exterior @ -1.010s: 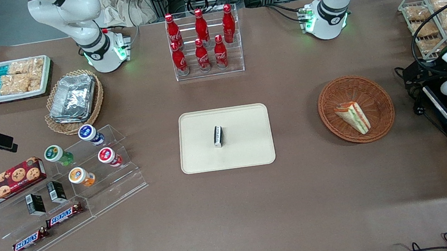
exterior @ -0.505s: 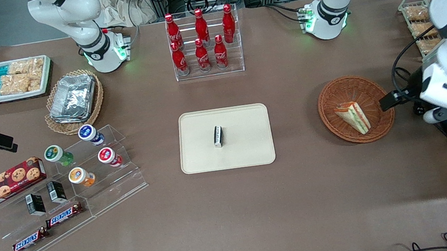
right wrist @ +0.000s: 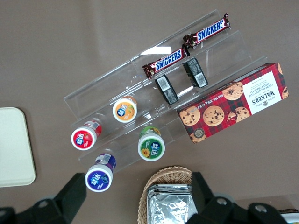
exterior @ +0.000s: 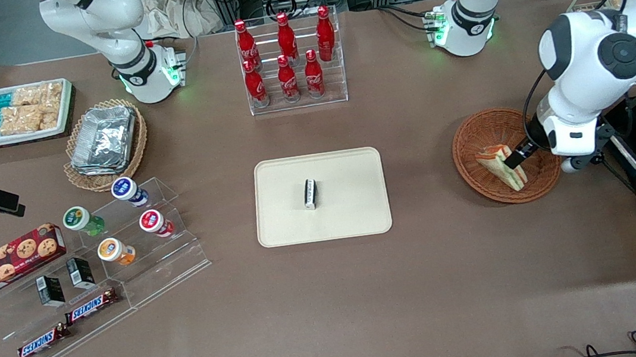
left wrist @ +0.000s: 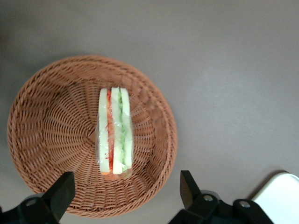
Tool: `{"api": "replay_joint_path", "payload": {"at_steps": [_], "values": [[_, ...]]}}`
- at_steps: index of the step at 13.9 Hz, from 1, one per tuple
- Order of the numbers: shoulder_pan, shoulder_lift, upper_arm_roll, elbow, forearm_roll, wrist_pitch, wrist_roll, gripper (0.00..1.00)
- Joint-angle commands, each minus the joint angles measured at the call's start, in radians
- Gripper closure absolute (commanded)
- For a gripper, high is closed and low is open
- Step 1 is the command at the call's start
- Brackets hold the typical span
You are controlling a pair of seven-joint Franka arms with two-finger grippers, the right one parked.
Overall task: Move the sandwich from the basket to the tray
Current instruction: 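Lower the left gripper and close it on the sandwich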
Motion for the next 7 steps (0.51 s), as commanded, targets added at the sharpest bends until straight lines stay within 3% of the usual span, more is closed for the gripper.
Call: {"api": "replay_joint_path", "payload": {"at_steps": [1,7], "values": [[-0.002,-0.02,0.0,-0.079,0.025,0.091,-0.13,0.0],[0.001,0.049,0.002,-0.156,0.023,0.212,-0.198,0.0]]}}
